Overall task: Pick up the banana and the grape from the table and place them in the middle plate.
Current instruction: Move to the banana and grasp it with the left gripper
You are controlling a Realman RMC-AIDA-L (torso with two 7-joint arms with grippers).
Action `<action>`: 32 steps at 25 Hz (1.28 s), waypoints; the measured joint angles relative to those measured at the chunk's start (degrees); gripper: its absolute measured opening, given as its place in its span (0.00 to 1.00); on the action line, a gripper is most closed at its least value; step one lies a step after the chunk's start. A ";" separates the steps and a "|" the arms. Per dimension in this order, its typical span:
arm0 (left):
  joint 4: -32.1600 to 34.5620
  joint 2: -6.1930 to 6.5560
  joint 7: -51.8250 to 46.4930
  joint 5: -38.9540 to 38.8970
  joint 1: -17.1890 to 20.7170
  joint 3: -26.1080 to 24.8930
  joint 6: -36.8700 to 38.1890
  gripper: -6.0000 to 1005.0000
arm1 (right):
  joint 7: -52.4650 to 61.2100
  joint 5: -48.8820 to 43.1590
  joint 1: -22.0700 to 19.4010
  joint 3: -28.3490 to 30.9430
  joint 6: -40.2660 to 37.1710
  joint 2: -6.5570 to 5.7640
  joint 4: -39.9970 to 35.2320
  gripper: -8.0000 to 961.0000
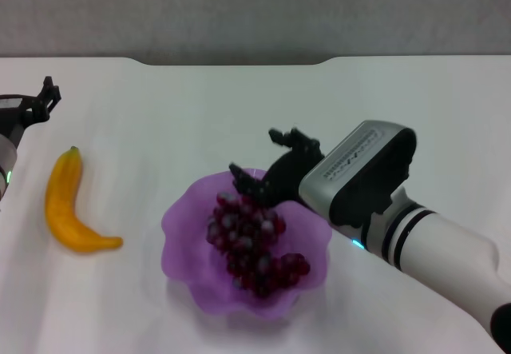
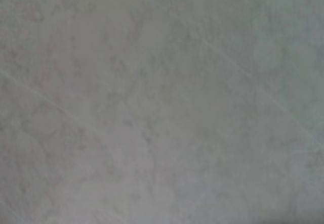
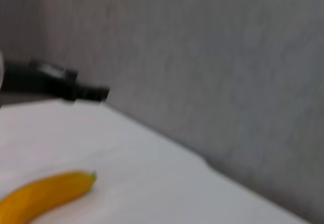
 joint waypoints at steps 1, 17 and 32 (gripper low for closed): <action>0.04 0.00 0.00 0.00 0.03 0.00 0.00 0.89 | -0.08 0.00 -0.21 -0.03 -1.19 0.01 -0.12 0.87; 0.15 -0.01 -0.04 -0.33 0.15 -0.42 0.00 0.89 | 13.95 -0.80 -4.51 -0.93 -41.44 -0.03 16.52 0.86; -0.16 -0.22 -0.62 -0.54 0.45 -0.10 0.07 0.89 | 34.39 0.44 -5.02 5.94 -60.94 -0.02 36.79 0.86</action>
